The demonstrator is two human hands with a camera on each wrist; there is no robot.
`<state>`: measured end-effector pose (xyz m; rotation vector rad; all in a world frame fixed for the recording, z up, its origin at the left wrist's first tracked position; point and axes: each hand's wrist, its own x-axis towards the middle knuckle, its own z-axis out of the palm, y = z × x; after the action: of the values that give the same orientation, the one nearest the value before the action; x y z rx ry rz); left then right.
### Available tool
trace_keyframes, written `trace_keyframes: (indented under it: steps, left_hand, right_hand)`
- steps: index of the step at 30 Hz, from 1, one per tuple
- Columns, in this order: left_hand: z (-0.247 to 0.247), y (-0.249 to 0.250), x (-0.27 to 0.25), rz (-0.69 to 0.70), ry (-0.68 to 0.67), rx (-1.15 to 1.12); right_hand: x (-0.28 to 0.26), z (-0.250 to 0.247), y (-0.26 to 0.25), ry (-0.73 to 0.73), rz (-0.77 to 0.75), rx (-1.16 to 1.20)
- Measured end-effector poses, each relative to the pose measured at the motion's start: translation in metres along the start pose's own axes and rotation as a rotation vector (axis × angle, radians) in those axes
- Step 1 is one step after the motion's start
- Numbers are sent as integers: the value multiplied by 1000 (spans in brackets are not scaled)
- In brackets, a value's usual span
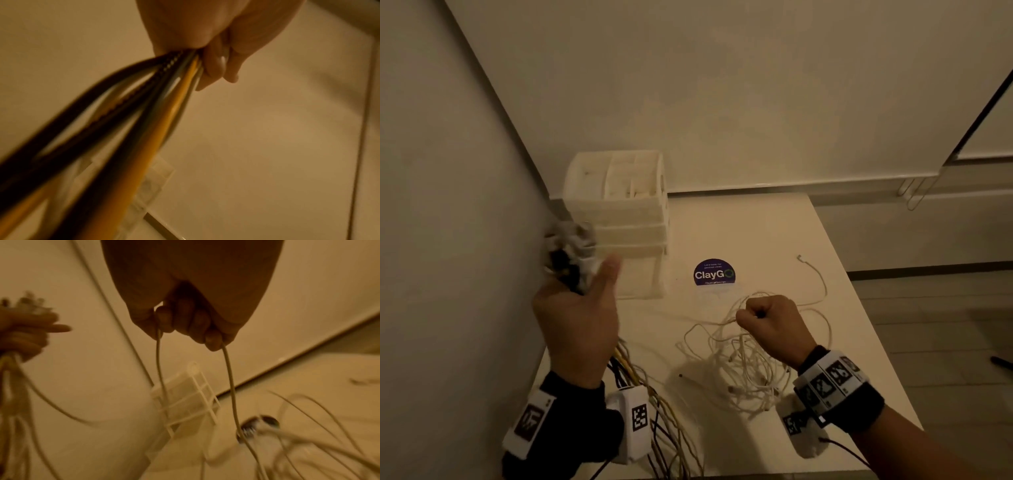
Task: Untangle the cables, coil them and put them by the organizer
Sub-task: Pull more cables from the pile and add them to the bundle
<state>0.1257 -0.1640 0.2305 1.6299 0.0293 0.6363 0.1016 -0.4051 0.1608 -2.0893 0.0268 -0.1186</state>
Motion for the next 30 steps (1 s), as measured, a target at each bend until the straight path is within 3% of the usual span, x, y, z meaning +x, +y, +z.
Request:
trace_keyframes:
  steps: [4,6,9,12,15,19,22,26,30]
  left_hand:
    - [30,19,-39,-22,-510,27]
    - [43,17,-54,-24,-633,45]
    - [53,21,-59,-13,-556,-18]
    - [55,30,-49,54,-503,-32]
    - [47,34,-30,-12,-399,-107]
    - [29,38,1,-96,-196,-261]
    - [20,28,6,-87,-194,-208]
    - [11,17,-4,-190,-216,-152]
    - [-2,15,-5,-272,-259,-150]
  right_hand:
    - [-8,-16,-50,-20,-155,95]
    - [-10,-25,-70,24,-219,176]
    - [-10,-34,-80,23,-246,298]
    - [-18,-39,-67,-74,-204,414]
    - [-30,-31,-39,-141,-118,477]
    - [-44,-18,3,-118,59,409]
    - [-46,-12,8,-73,117,394]
    - [-46,-18,-9,66,183,474]
    - [-72,-42,-28,21,111,517]
